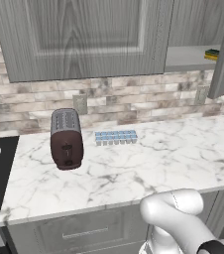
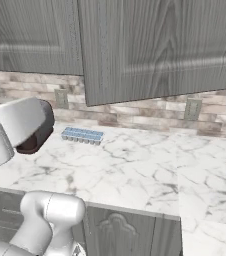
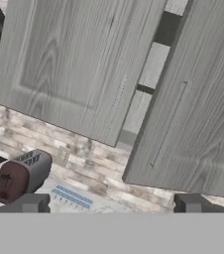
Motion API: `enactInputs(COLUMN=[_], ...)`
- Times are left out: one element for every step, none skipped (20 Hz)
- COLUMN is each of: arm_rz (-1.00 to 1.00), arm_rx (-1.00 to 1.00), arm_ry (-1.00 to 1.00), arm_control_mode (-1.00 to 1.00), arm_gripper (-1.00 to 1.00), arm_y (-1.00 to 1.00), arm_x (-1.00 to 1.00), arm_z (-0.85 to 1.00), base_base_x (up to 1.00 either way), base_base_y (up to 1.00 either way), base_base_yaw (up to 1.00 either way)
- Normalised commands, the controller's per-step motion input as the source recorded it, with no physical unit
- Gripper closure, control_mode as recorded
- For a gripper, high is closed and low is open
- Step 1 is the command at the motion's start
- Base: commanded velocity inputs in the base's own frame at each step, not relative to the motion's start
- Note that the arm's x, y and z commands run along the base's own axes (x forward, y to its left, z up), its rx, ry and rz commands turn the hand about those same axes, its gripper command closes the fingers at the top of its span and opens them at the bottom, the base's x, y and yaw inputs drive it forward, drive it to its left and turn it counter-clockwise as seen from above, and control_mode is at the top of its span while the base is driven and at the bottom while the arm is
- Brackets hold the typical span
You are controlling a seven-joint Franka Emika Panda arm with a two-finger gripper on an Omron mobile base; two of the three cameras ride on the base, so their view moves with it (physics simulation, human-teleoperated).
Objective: Pick the spray and sponge from the cabinet and place them on the counter.
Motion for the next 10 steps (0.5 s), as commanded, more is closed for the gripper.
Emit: enactInputs(arm_rz=[-0.01, -0.02, -0.03, -0.04, -0.05, -0.05, -0.06, -0.06, -0.07, -0.08], arm_rx=[-0.12, -0.11, -0.12, -0.12, -0.12, -0.13, -0.15, -0.15, -0.14, -0.14], arm_ry=[0.00, 0.00, 0.00, 0.00, 0.00, 0.00, 0.00, 0.00, 0.03, 0.06], arm_control_mode=[-1.00, -1.00, -1.00, -1.00, -1.00, -1.00, -1.00, -1.00, -1.00, -1.00], arm_gripper=[-1.00, -1.00, -1.00, -1.00, -1.00, -1.00, -1.00, -1.00, -1.00, -1.00], arm_y=[0.73, 0.70, 0.68, 0.64, 0.59, 0.59, 0.59, 0.60, 0.64, 0.58], arm_x=[0.00, 0.00, 0.00, 0.00, 0.00, 0.00, 0.00, 0.00, 0.00, 0.00], arm_z=[0.00, 0.00, 0.00, 0.00, 0.00, 0.00, 0.00, 0.00, 0.00, 0.00], base_base_x=[0.00, 0.00, 0.00, 0.00, 0.00, 0.00, 0.00, 0.00, 0.00, 0.00], base_base_y=[0.00, 0.00, 0.00, 0.00, 0.00, 0.00, 0.00, 0.00, 0.00, 0.00], base_base_yaw=[0.00, 0.00, 0.00, 0.00, 0.00, 0.00, 0.00, 0.00, 0.00, 0.00])
